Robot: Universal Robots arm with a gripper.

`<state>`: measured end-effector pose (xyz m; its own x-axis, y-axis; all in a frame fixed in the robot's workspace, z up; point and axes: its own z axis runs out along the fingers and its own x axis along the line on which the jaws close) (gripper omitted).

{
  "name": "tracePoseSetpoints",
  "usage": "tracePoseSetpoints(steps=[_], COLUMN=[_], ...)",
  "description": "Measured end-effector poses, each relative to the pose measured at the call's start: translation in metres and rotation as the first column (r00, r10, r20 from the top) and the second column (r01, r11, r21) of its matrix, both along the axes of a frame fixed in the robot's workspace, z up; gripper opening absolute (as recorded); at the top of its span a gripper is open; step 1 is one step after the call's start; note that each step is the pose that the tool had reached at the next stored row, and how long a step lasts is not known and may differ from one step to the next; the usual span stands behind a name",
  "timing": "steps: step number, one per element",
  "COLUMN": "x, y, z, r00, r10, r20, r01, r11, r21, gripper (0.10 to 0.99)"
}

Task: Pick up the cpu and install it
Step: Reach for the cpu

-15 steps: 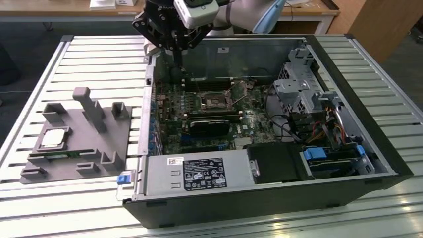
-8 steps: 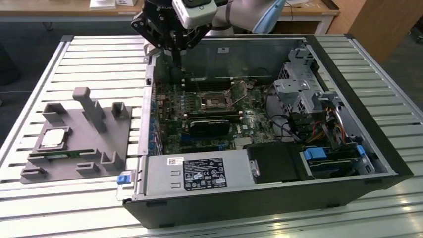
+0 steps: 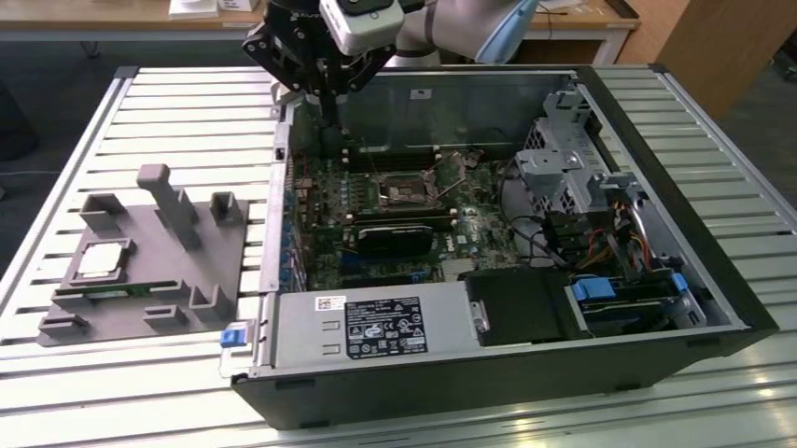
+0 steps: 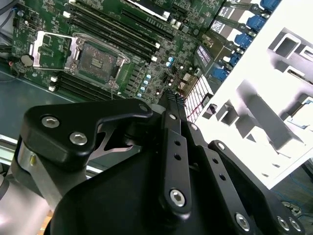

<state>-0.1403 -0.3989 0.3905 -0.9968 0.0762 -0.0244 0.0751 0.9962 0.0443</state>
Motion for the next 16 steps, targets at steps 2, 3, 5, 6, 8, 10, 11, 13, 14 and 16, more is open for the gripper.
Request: tracePoseSetpoints(steps=[2,3,5,6,8,10,11,13,14,16], x=[-0.0006,-0.0009,-0.0013,-0.0016,-0.0022,-0.0027,-0.0029,-0.0035,-0.0038,-0.0048], y=[0.0,0.0,0.0,0.0,0.0,0.0,0.0,0.0,0.0,0.0], z=[-0.0002,-0.0002,-0.0004,-0.0004,-0.0006,-0.0008,-0.0009,-0.0011,-0.0012,-0.0015], r00=[1.0,1.0,1.0,1.0,1.0,1.0,1.0,1.0,1.0,1.0], r10=[0.0,0.0,0.0,0.0,0.0,0.0,0.0,0.0,0.0,0.0], r20=[0.0001,0.0,0.0001,0.0,0.0001,0.0,0.0,0.0,0.0,0.0001], r01=[0.0,0.0,0.0,0.0,0.0,0.0,0.0,0.0,0.0,0.0], r11=[1.0,1.0,1.0,1.0,1.0,1.0,1.0,1.0,1.0,1.0], r21=[0.0,0.0,0.0,0.0,0.0,0.0,0.0,0.0,0.0,0.0], gripper=[0.114,0.114,0.114,0.114,0.114,0.114,0.114,0.114,0.114,0.114])
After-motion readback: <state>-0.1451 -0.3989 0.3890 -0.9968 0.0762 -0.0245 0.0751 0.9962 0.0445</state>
